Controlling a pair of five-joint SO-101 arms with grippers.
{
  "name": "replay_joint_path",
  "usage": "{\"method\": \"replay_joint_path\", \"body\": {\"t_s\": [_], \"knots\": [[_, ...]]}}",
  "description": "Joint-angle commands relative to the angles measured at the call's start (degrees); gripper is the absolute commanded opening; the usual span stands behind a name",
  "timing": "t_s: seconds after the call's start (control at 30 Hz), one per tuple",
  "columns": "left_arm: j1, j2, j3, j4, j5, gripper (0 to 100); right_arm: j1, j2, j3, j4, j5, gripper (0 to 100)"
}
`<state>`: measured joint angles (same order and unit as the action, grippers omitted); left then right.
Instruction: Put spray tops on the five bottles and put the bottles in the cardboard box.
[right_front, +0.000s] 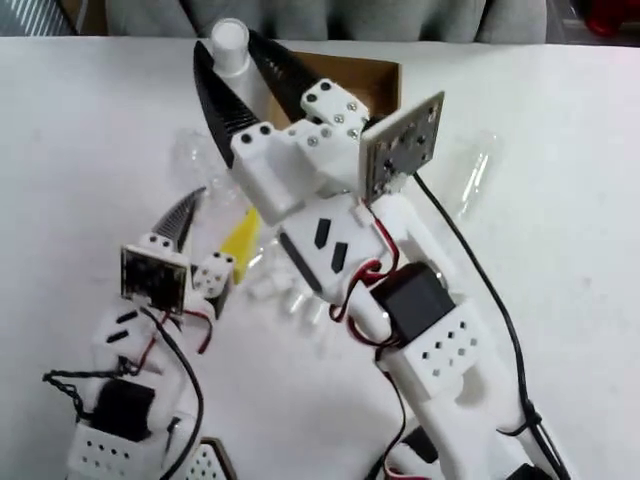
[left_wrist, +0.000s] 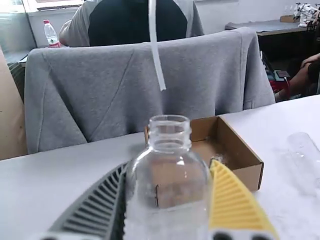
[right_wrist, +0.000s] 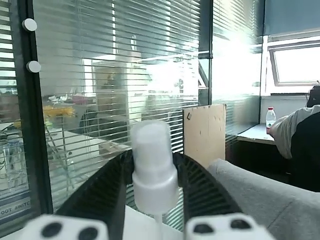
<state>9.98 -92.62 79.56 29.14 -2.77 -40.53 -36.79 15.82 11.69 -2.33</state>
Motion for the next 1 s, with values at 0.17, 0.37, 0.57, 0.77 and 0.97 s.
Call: {"method": "replay_joint_path", "body": {"t_s": [0.17, 0.37, 0.57, 0.77, 0.97], "knots": [[1.1, -1.6, 3.2, -8.6, 0.7, 2, 0.6, 0.7, -5.5, 3.4, -1.1, 1.5], [1.1, -1.6, 3.3, -8.6, 0.7, 2, 0.4, 0.5, -5.6, 4.7, -1.1, 1.5], [1.1, -1.6, 3.4, -8.5, 0.7, 2, -0.8, 0.4, -5.6, 5.1, -1.1, 1.5], [1.1, -1.6, 4.9, -8.7, 0.3, 3, -0.8, -1.5, -5.6, 5.6, -1.1, 1.5], [1.1, -1.5, 4.7, -8.7, 0.4, 3, -3.0, -3.8, -9.1, 13.5, -1.1, 1.5]]}}
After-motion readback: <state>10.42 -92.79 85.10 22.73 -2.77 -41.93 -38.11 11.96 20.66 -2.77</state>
